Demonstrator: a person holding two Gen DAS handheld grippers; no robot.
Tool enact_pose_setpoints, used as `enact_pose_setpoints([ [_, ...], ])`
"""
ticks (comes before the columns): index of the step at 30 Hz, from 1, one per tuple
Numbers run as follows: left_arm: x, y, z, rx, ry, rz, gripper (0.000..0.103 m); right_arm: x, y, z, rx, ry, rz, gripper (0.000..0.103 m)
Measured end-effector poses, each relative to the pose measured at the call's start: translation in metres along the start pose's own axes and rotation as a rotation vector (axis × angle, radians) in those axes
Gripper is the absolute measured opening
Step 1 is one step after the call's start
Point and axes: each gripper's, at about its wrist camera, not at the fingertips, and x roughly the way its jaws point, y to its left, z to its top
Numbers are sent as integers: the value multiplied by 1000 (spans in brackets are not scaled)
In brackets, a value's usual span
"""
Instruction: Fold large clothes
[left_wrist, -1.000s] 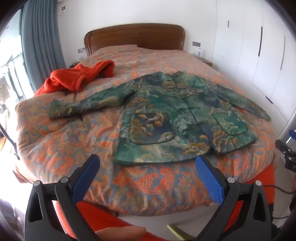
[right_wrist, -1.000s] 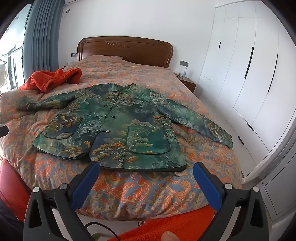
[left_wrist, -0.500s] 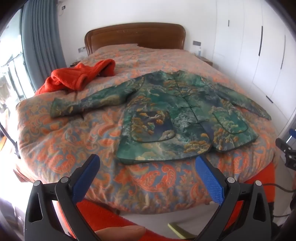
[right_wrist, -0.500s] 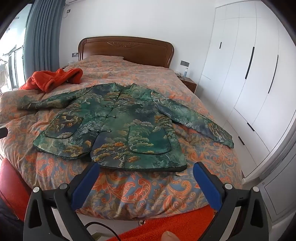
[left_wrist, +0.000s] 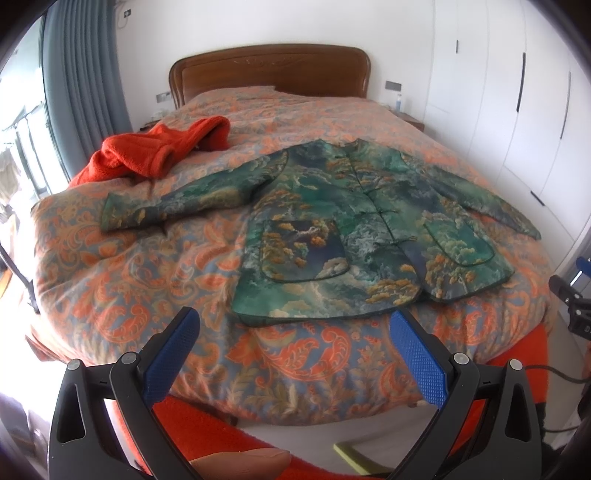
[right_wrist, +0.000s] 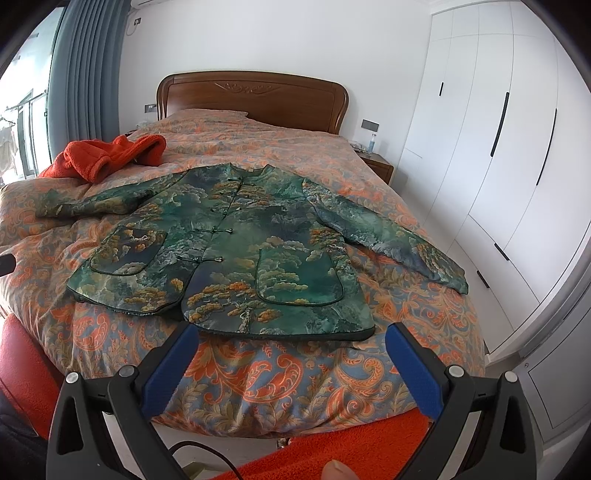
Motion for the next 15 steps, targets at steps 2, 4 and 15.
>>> enact_pose_setpoints([
  [2, 1, -1, 1, -1, 0, -1, 103, 0, 0, 0, -1, -1, -1, 103],
  [4, 2, -2, 1, -4, 2, -3, 103, 1, 0, 0, 1, 0, -1, 103],
  [15, -1, -5, 0, -2, 3, -6, 103, 1, 3, 0, 0, 5, 5, 103],
])
